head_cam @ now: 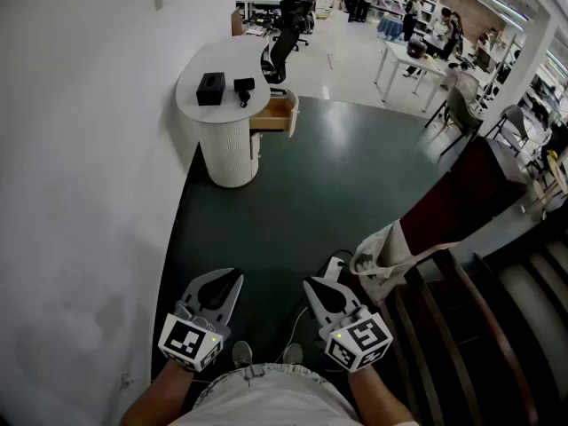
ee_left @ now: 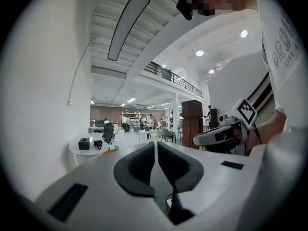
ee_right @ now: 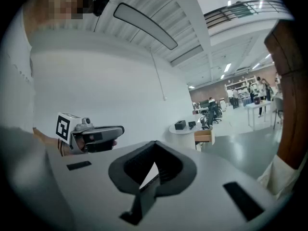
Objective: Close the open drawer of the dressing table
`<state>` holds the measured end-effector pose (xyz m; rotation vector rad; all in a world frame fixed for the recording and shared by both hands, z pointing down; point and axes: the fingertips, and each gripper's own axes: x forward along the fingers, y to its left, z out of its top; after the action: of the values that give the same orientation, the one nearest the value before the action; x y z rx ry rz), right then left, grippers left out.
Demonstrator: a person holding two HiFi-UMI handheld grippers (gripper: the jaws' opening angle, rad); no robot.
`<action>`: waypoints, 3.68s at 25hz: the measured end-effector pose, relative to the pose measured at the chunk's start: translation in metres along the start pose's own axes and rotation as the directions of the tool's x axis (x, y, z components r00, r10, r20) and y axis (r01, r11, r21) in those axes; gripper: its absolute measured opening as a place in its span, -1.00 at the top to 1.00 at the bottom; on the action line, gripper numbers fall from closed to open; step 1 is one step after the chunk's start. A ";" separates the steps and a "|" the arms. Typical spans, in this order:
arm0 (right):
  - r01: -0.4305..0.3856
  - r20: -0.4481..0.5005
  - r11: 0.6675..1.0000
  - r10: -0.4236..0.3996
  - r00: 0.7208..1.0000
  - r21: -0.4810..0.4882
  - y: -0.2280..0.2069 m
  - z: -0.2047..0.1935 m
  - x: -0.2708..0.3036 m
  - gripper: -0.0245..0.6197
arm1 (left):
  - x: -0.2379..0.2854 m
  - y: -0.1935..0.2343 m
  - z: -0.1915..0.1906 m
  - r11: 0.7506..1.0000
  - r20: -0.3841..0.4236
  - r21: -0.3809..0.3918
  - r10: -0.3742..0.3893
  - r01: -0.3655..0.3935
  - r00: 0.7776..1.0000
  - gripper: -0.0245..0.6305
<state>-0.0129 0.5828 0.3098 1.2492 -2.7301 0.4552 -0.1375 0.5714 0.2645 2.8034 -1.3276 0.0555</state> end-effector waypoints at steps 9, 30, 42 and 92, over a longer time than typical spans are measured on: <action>0.009 0.006 1.000 -0.009 1.000 0.004 -0.005 0.000 -0.003 0.90 | 0.005 -0.005 -0.002 1.000 -0.004 0.000 -0.009 0.009 1.000 0.81; 0.006 0.022 1.000 -0.006 1.000 0.026 -0.002 -0.001 -0.006 0.90 | 0.001 -0.009 -0.004 1.000 -0.011 -0.005 -0.003 0.003 1.000 0.81; 0.016 0.021 1.000 -0.017 1.000 0.021 -0.002 0.000 -0.005 0.83 | 0.002 -0.009 -0.002 1.000 -0.008 -0.002 -0.008 0.008 1.000 0.81; -0.036 0.015 0.998 0.035 0.999 0.046 -0.137 0.004 -0.049 0.39 | 0.113 -0.058 -0.010 0.997 -0.024 -0.002 0.076 -0.076 0.997 0.81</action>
<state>0.1225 0.5329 0.3261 1.2205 -2.7731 0.5174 -0.0214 0.5216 0.2786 2.7403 -1.4274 0.0885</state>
